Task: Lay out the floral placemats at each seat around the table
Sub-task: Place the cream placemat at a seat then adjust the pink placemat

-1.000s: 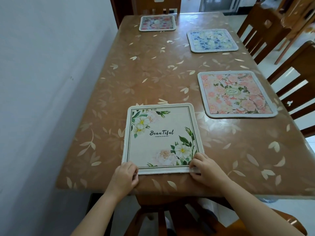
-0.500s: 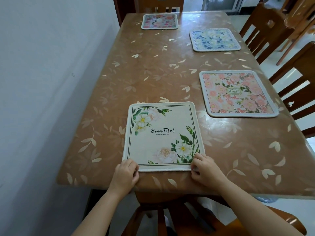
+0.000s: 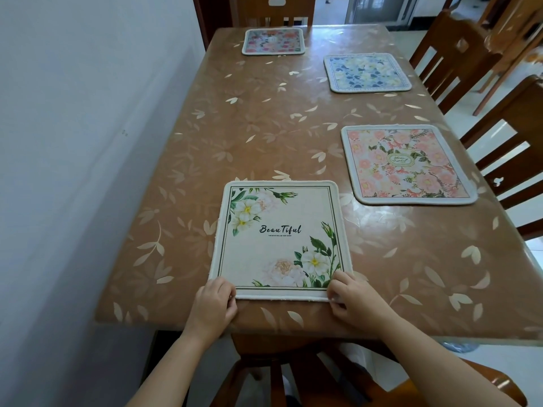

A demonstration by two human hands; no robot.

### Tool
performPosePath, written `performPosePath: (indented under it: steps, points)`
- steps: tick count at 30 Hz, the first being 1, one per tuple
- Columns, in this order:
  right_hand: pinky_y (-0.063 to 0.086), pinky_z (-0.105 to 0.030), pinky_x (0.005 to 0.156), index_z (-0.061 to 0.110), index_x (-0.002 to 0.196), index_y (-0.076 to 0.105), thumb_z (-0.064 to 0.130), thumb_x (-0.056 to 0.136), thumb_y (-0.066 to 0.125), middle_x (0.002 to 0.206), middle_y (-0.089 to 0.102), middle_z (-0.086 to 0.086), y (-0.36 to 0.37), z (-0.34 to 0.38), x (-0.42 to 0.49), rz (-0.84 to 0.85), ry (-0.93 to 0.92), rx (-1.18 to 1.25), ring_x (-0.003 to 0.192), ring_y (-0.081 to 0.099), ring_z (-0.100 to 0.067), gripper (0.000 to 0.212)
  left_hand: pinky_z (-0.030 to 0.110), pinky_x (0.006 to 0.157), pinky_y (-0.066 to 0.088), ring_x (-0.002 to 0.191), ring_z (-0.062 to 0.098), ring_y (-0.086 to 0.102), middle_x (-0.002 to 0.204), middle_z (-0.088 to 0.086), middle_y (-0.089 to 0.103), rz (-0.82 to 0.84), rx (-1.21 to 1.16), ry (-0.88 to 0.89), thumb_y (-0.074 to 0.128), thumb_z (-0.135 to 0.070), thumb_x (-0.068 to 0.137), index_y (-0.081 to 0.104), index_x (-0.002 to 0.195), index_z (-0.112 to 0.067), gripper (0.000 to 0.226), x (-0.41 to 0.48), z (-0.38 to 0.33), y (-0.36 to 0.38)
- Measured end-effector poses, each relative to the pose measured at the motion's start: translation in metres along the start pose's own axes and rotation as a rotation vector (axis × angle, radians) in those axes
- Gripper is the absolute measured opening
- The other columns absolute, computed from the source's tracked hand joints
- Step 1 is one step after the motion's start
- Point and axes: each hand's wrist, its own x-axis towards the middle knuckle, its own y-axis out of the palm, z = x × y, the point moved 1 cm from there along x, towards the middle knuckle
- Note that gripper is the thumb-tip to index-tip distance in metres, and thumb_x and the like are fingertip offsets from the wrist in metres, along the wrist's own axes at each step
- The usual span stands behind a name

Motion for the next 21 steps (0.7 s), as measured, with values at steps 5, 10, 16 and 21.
performPosePath:
  steps: [5,10,16,21]
  points:
    - [0.053,-0.038,0.059,0.009,0.068,0.055,0.005,0.063,0.069,0.074,0.058,-0.010,0.0007,-0.0070,-0.0011,0.006,0.028,0.001,0.068,0.056,-0.029,0.015,0.033,0.054,0.041,0.060,0.024,0.053,0.064,0.006,0.054,-0.004,-0.005,-0.011,0.072,0.010,0.059,0.052,0.064,-0.009,0.028,-0.0003,-0.0011,0.0005]
    - [0.053,-0.037,0.058,0.010,0.065,0.056,0.005,0.061,0.070,0.071,0.057,-0.009,0.0011,-0.0057,-0.0007,0.001,0.035,0.007,0.066,0.056,-0.028,0.015,0.035,0.055,0.042,0.060,0.026,0.053,0.065,0.007,0.055,0.004,0.000,-0.018,0.072,0.010,0.059,0.053,0.065,-0.008,0.026,-0.0005,-0.0005,0.0006]
    - [0.053,-0.036,0.055,0.008,0.061,0.056,0.000,0.057,0.071,0.067,0.057,-0.010,-0.0002,-0.0020,-0.0004,-0.019,0.045,0.021,0.063,0.056,-0.028,0.017,0.034,0.056,0.041,0.061,0.024,0.053,0.066,0.007,0.055,0.009,-0.001,-0.014,0.071,0.008,0.061,0.053,0.066,-0.008,0.025,0.0003,0.0012,0.0022]
    - [0.054,-0.038,0.057,0.008,0.061,0.057,0.000,0.058,0.070,0.067,0.058,-0.010,-0.0001,-0.0017,0.0000,-0.018,0.060,0.019,0.064,0.057,-0.029,0.015,0.034,0.056,0.040,0.061,0.024,0.052,0.066,0.006,0.054,0.010,0.001,-0.006,0.071,0.009,0.061,0.053,0.066,-0.008,0.026,0.0008,0.0016,0.0026]
